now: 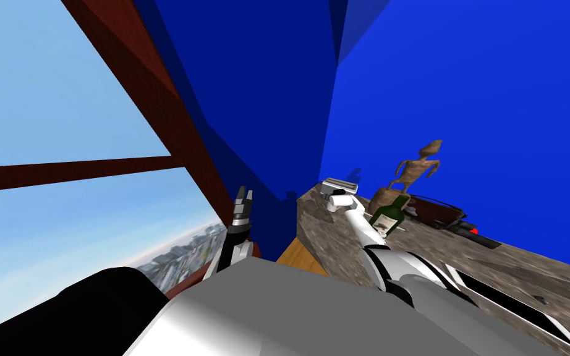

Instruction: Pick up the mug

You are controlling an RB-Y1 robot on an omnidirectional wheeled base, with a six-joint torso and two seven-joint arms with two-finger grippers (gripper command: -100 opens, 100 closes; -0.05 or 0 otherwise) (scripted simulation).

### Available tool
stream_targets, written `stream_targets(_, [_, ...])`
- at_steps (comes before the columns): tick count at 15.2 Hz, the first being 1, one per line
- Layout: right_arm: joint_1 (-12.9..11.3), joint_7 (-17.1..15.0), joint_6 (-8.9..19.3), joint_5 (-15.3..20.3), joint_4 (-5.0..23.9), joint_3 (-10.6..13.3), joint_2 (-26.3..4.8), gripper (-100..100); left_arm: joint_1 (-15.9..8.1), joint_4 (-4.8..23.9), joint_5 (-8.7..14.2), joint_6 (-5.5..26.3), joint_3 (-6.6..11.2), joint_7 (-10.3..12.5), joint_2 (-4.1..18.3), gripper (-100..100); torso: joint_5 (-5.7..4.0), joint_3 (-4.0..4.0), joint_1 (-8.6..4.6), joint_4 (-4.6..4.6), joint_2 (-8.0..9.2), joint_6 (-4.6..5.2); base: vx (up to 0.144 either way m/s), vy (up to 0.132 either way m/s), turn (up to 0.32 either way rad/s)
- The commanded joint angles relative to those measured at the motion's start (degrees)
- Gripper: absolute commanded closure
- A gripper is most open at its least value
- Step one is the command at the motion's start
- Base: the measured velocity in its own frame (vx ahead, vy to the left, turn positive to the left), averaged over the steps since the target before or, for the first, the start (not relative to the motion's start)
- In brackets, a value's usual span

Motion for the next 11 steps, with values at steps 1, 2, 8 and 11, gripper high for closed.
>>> stream_targets(1, [-0.35, 0.78, 1.60, -0.15, 0.67, -0.05, -0.08, -100, 0.00, 0.00, 0.00, 0.00, 0.00, 0.00, 0.00, 0, 0.00, 0.00, 0.00, 0.00, 0.00, 0.00, 0.001, -0.013, 0.002])
stream_targets(2, [-3.16, 3.34, 3.61, -0.35, 3.48, -0.31, -0.11, -100, 0.00, 0.00, 0.00, 0.00, 0.00, 0.00, 0.00, 0, 0.00, 0.00, 0.01, 0.00, 0.01, 0.01, 0.001, -0.020, 0.062])
stream_targets(8, [-6.14, 6.93, 9.45, -0.53, 7.64, -0.57, -0.14, -100, 0.00, 0.00, 0.00, 0.00, 0.00, 0.00, 0.00, 0, -0.01, -0.01, -0.04, -0.01, -0.03, 0.01, 0.008, -0.031, 0.049])
stream_targets(11, [-8.88, 9.87, 13.21, -0.69, 11.00, -0.83, -0.16, -100, 0.00, 0.00, 0.00, 0.00, 0.00, 0.00, 0.00, 0, 0.00, -0.01, -0.03, 0.00, -0.02, -0.01, 0.006, -0.033, 0.054])
